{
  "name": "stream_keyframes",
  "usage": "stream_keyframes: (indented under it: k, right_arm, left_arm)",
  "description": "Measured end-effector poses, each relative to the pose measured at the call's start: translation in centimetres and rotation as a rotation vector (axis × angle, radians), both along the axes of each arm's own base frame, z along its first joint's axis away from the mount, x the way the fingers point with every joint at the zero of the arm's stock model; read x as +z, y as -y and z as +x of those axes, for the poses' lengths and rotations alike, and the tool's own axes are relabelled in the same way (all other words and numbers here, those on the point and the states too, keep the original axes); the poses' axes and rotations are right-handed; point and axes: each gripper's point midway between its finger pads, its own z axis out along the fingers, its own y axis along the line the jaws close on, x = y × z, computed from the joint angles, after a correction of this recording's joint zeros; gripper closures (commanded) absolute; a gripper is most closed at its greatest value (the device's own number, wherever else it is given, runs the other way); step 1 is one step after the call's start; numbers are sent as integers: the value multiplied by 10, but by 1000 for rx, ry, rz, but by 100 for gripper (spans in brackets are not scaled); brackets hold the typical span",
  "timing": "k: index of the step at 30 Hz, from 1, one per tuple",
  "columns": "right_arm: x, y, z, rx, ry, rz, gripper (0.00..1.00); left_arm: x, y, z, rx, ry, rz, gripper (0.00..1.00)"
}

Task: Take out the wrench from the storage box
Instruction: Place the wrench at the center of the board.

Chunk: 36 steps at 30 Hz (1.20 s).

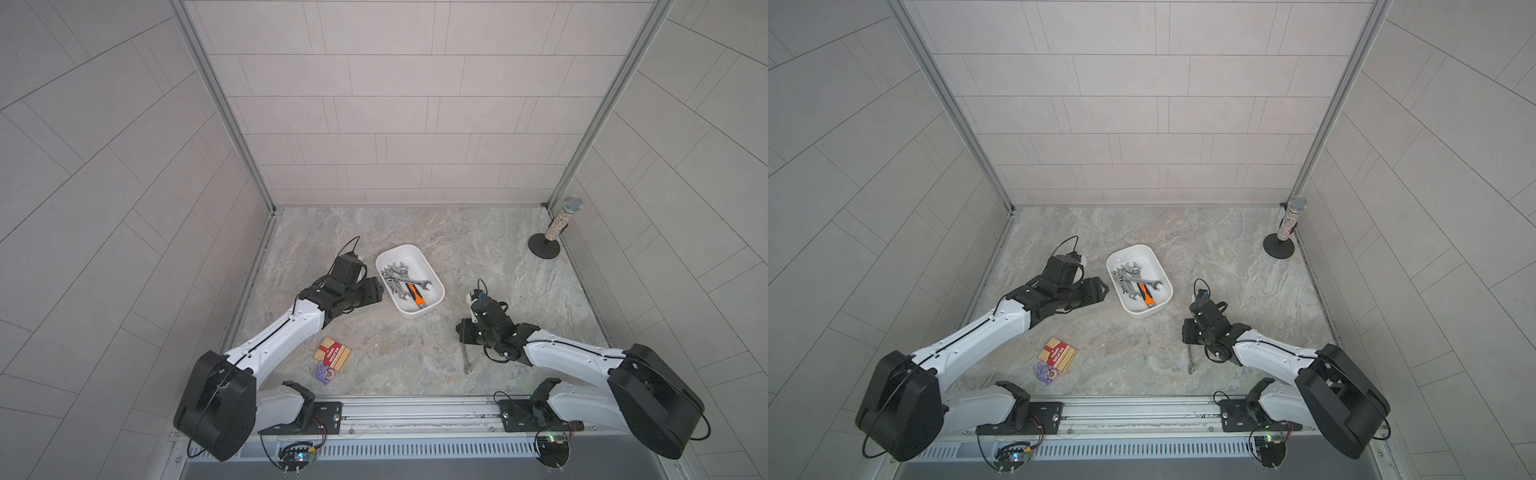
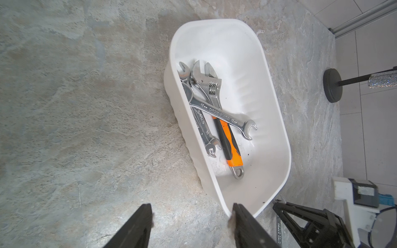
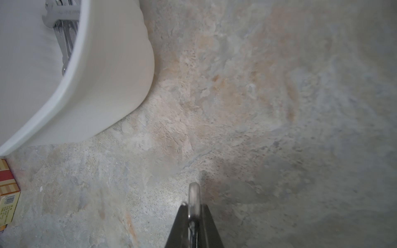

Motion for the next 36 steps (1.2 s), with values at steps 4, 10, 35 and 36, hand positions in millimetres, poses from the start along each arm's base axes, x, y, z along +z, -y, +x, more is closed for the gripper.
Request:
stream_keyframes:
  k: [4, 10, 35, 36]
  right_arm:
    - [-2, -14, 10, -4, -5, 54, 96]
    - [-1, -33, 26, -4, -3, 107, 88]
    - [-1, -16, -41, 215, -89, -28, 68]
    - [0, -17, -43, 225, -90, -28, 68]
  left_arm:
    - [0, 2, -1, -8, -3, -8, 34]
    - [1, 4, -1, -15, -1, -21, 34]
    - [2, 7, -2, -27, -1, -37, 34]
    - [2, 7, -2, -27, -1, -37, 34]
